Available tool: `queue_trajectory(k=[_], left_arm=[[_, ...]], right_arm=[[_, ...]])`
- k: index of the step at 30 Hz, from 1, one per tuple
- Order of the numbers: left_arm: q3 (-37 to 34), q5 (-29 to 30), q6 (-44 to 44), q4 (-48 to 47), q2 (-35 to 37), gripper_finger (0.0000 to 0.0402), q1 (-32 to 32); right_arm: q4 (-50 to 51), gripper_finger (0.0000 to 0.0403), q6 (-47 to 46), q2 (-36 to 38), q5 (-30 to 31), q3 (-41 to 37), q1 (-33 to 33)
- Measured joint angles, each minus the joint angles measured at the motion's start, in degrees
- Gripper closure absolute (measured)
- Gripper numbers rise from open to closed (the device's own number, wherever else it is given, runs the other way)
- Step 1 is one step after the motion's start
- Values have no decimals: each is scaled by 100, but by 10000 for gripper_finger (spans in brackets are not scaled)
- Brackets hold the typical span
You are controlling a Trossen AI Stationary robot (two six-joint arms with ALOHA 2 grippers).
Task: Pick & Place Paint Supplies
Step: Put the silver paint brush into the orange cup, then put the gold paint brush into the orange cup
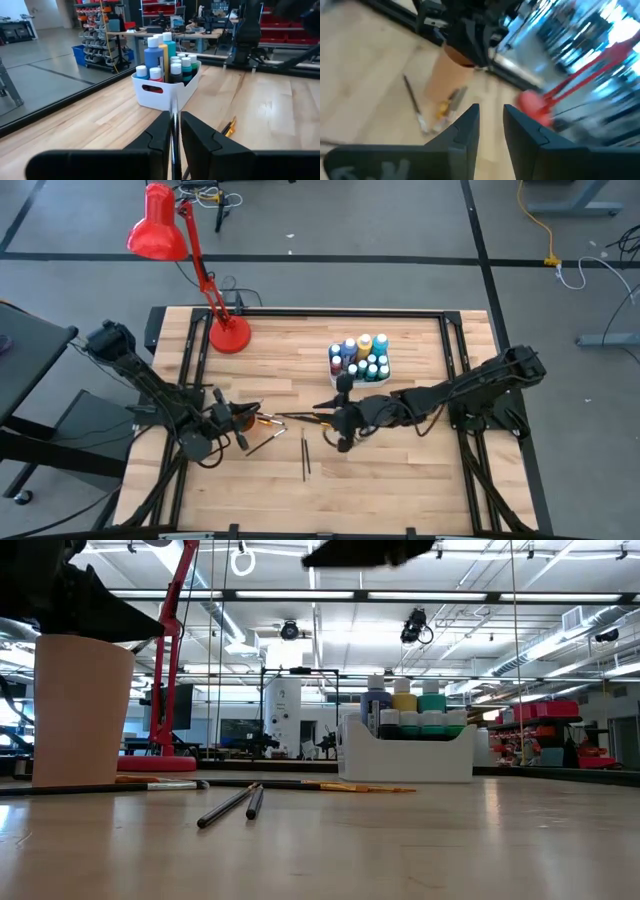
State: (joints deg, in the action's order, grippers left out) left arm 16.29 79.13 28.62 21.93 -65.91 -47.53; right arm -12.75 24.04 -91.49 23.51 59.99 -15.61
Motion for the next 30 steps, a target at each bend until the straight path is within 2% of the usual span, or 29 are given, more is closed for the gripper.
queue_trajectory(k=[4,9,12,14,17,19,21,28,30], left_arm=[[0,-20,-191,296,0,352,-2],[0,-83,-658,749,0,353,-4],[5,-68,-1361,1314,35,353,-4],[67,-63,-1981,1733,35,353,-4],[244,-66,-2922,2221,35,353,-2],[368,-61,-3390,2304,35,353,-2],[482,-60,-3665,2304,35,353,-2],[662,-70,-3884,2284,35,343,-2],[662,-70,-3875,2260,35,334,-2]], right_arm=[[-307,328,-516,-519,49,-4,245],[-1240,375,-94,-1211,496,-9,391],[-1404,397,-87,-1339,366,-9,436],[-1326,392,-191,-1335,-66,-5,473],[-1170,383,-610,-1339,-1043,-7,535],[-1149,379,-784,-1335,-1683,-4,559],[-998,374,-869,-1335,-2054,-2,559],[-507,334,-1374,-1335,-1916,-4,541],[-238,316,-1691,-1335,-1603,-4,544]])
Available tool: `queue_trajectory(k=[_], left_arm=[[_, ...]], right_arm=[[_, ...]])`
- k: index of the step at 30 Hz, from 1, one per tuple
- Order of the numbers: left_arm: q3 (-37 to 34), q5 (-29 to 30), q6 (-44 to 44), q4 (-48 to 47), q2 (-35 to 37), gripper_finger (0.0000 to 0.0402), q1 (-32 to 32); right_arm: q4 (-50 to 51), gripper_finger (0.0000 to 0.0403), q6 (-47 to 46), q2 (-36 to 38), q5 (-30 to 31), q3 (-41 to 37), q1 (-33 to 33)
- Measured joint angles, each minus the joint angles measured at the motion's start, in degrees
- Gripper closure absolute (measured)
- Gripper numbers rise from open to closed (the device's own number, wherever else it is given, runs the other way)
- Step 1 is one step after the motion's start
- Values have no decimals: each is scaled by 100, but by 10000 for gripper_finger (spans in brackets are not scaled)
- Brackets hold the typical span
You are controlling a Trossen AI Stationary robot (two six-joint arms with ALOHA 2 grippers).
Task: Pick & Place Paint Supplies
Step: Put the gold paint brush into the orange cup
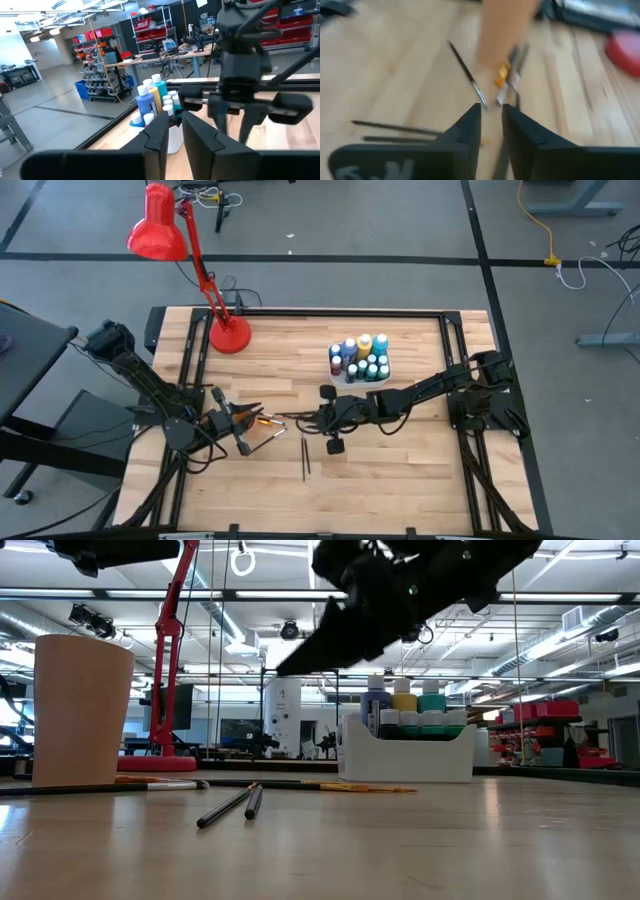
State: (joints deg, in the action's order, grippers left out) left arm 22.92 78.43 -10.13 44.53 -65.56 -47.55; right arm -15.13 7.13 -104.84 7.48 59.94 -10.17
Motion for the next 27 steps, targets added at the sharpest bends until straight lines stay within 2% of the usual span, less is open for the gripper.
queue_trajectory(k=[4,6,11,18,27], left_arm=[[0,-49,0,-2,0,314,0],[0,-95,-19,-3,0,306,0],[0,-123,20,-6,0,294,0],[-1,-135,37,-7,0,292,3],[-4,-131,28,-7,0,291,4]], right_arm=[[936,282,-507,0,910,0,15],[1437,270,-658,0,1037,0,43],[1772,257,-1119,-97,811,0,153],[1639,259,-813,-570,868,0,185],[1700,259,-1073,-647,548,0,627]])
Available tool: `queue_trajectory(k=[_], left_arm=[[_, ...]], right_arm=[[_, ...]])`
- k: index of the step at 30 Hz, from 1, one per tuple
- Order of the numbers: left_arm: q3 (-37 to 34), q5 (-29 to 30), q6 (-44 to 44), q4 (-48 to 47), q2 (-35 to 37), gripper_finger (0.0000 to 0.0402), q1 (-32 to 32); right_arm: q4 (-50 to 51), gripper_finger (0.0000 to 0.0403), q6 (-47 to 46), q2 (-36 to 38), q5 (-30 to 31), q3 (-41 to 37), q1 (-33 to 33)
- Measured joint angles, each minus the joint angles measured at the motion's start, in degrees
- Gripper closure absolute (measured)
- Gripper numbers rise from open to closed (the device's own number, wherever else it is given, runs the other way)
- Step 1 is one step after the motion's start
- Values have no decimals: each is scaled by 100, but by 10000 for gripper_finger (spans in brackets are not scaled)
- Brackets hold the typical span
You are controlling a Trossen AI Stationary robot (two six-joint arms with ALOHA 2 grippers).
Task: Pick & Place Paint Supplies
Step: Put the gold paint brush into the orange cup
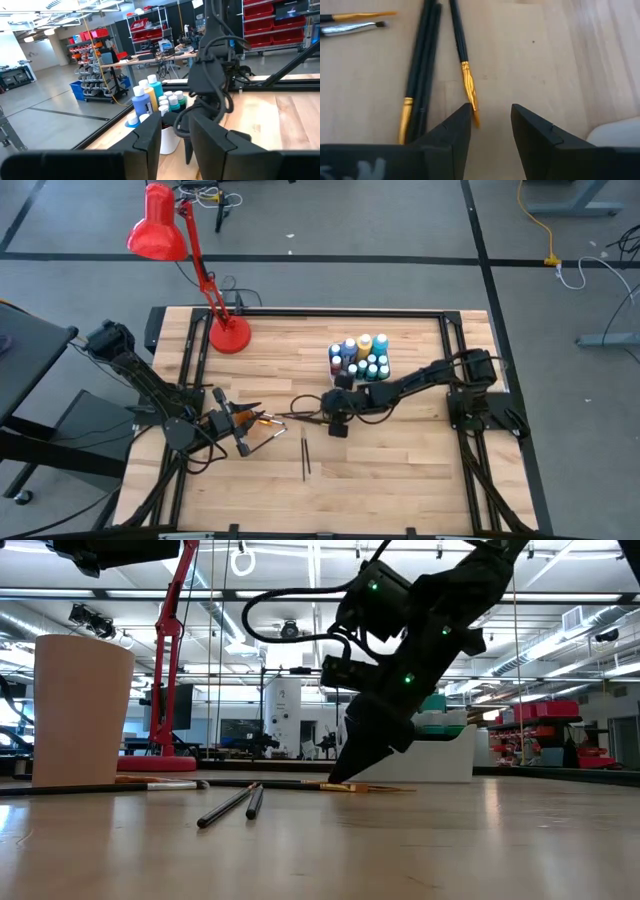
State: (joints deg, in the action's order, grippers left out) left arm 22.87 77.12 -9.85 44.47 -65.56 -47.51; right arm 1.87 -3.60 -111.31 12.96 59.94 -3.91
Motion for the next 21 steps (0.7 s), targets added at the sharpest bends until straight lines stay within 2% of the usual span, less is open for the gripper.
queue_trajectory(k=[6,12,17,21], left_arm=[[0,0,-2,0,0,291,0],[0,2,-2,0,0,291,0],[0,2,-2,0,0,291,0],[0,2,-2,0,0,291,0]], right_arm=[[7,261,36,0,-357,0,168],[-50,288,635,-159,-634,17,174],[-25,324,754,-270,-528,33,164],[-18,375,756,-267,-490,28,160]])
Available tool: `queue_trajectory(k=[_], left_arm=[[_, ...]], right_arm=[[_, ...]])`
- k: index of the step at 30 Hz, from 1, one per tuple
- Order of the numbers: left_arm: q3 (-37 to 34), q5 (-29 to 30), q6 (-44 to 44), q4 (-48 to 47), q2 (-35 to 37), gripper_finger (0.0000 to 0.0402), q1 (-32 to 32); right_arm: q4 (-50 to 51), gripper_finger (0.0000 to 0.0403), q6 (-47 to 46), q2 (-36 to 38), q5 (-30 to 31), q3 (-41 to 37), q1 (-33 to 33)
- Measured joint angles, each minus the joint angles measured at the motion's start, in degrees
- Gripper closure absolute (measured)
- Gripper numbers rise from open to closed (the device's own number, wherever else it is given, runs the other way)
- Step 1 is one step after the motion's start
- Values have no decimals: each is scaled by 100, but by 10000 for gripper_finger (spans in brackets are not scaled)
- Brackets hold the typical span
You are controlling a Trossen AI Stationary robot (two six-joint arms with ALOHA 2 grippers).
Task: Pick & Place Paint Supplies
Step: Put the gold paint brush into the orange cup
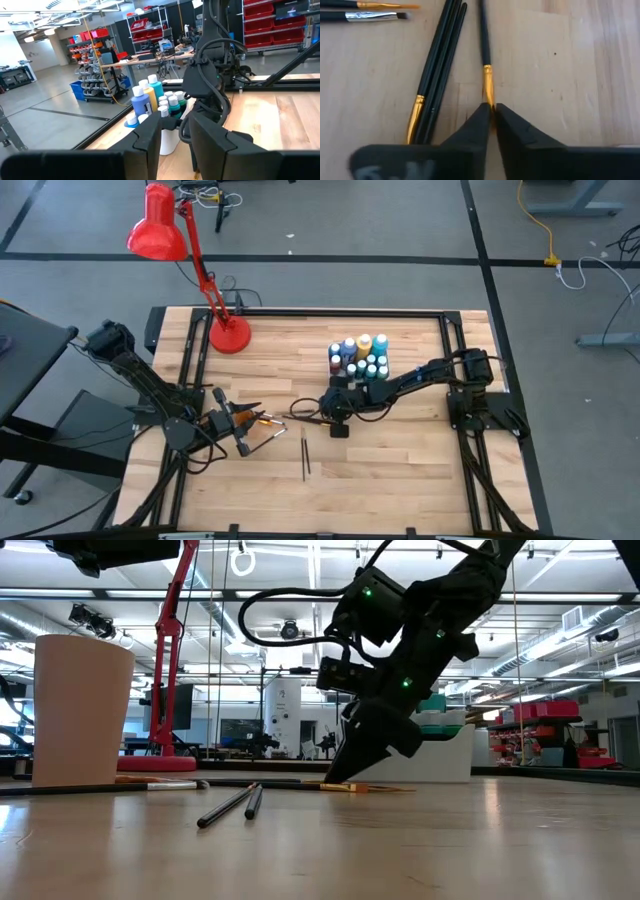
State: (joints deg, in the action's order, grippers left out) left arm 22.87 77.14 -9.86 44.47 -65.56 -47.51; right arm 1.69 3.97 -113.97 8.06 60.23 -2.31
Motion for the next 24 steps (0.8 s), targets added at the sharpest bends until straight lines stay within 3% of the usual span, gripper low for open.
queue_trajectory(k=[2,10,14,16,19,24], left_arm=[[0,0,10,0,0,291,0],[-2,20,126,0,0,291,2],[-2,-86,159,0,0,291,74],[-2,-515,283,2,0,291,238],[-2,-1608,703,3,-2,291,683],[-2,-3251,1829,-4,-2,276,1577]], right_arm=[[15,393,0,19,6,-1,2],[275,399,409,655,-111,-67,-269],[351,401,1102,1227,485,-37,-558],[485,401,1829,1456,919,-49,-743],[350,402,3496,1685,1661,-39,-1104],[-566,402,6453,1672,2538,-39,-1644]])
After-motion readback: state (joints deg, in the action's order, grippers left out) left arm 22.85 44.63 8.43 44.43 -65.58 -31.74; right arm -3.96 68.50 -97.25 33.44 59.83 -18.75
